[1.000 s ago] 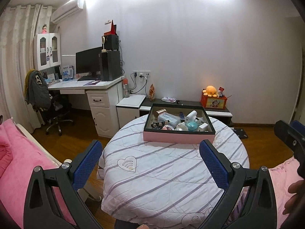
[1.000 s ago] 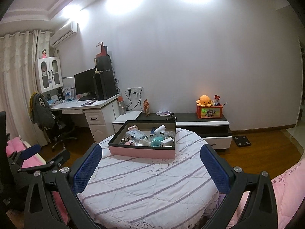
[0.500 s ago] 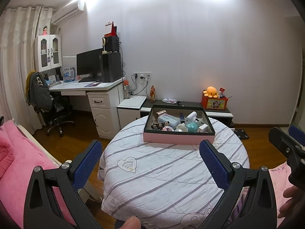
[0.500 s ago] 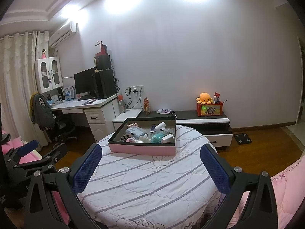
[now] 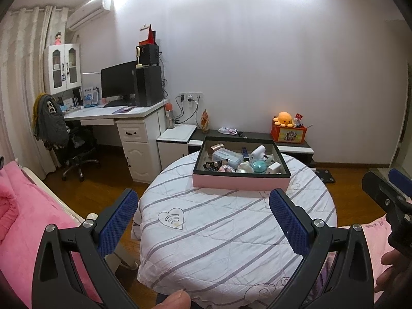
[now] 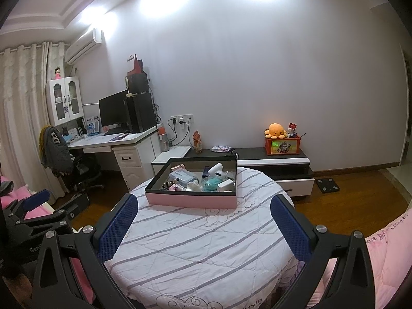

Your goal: Organize rigid objects

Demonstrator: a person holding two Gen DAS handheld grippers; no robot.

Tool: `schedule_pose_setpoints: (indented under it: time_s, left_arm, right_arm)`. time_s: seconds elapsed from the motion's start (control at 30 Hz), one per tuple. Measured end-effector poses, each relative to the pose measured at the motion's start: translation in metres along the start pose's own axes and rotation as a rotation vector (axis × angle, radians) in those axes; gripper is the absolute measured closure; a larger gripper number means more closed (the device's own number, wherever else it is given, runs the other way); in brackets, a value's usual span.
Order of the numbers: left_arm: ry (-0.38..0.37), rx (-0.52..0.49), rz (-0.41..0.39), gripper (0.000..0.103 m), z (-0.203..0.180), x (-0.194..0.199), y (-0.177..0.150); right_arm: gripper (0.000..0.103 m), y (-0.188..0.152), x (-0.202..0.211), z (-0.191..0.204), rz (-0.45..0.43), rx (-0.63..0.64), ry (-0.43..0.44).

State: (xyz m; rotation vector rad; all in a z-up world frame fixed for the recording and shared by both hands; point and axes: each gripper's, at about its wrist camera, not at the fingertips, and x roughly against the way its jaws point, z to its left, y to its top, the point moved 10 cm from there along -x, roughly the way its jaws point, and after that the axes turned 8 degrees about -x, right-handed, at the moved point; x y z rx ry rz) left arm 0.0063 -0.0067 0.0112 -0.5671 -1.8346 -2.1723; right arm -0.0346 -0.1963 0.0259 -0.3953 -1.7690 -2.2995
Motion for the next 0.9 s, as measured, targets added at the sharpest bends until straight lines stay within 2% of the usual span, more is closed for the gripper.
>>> schedule_pose_setpoints:
  time_s: [0.1, 0.37, 0.73, 0.9]
  left_arm:
    - [-0.028, 0.008, 0.021, 0.0, -0.002, -0.005, -0.002]
    - [-0.014, -0.002, 0.016, 0.0, -0.001, -0.005, -0.003]
    - [0.027, -0.024, -0.013, 0.0, 0.003, 0.0, 0.003]
    - [0.038, -0.025, -0.06, 0.0, 0.005, 0.009, 0.006]
  right_arm:
    - [0.0, -0.002, -0.001, 0.002, 0.004, 0.003, 0.001]
    - [0.0, -0.003, -0.002, 0.003, 0.006, 0.003, -0.002]
    - [0.0, -0.005, -0.004, 0.008, 0.009, 0.015, 0.008]
    - [0.0, -0.005, -0.005, 0.009, 0.01, 0.018, 0.01]
